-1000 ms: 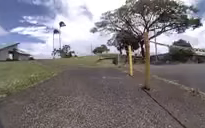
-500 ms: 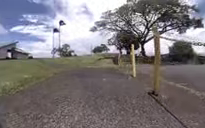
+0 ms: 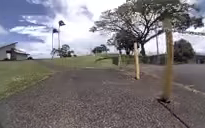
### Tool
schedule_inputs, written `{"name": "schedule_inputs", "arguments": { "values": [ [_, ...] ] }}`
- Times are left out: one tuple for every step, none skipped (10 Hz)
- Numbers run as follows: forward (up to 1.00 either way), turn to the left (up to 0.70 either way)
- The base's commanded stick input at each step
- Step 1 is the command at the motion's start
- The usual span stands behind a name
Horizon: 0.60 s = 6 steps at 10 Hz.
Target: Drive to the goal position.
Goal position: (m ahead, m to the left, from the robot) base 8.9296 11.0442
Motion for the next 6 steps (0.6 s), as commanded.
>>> {"name": "schedule_inputs", "arguments": {
  "values": [
    [0.70, 0.00],
    [0.70, 0.00],
    [0.70, 0.00],
    [0.70, 0.00],
    [0.70, 0.00],
    [0.70, 0.16]
  ]
}}
